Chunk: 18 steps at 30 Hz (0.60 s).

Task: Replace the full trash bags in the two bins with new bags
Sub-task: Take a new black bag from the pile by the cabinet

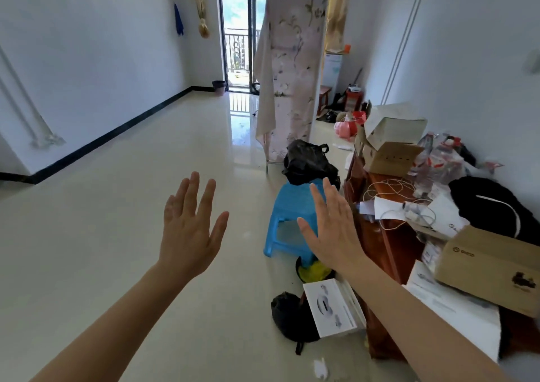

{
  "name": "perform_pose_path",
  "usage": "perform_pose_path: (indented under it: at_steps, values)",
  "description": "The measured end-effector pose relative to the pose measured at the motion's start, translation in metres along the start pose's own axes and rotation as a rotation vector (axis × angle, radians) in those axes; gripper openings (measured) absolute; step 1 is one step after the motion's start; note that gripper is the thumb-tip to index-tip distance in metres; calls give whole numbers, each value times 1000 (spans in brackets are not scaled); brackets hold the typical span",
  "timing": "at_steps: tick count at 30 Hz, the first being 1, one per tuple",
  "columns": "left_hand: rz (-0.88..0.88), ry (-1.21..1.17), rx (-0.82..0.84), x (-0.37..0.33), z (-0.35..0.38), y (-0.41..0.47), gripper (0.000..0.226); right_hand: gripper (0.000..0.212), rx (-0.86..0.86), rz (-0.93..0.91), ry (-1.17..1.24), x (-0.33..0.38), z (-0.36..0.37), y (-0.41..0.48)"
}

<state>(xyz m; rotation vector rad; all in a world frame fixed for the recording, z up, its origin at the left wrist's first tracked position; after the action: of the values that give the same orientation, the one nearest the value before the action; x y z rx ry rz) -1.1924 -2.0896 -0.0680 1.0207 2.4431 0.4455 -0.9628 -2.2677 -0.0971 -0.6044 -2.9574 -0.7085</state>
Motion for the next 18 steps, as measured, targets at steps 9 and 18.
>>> perform_pose_path:
  at_steps: [9, 18]
  values:
    - [129, 67, 123, 23, 174, 209, 65, 76, 46, 135, 11, -112, 149, 177]
    - [129, 116, 55, 51, 236, 477, 65, 74, 51, 106, 74, -168, 232, 447]
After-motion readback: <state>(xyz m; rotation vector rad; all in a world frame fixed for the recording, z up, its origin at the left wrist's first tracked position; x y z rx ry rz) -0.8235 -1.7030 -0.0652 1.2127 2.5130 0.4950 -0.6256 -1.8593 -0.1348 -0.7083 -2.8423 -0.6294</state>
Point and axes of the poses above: each hand's wrist, its own y-axis towards the middle knuckle, its own z-axis out of the palm, x = y × z, the point moved 1 cm from there along y, towards the middle knuckle, and after that the axes turned 8 degrees about -z, right-handed, at the moved point
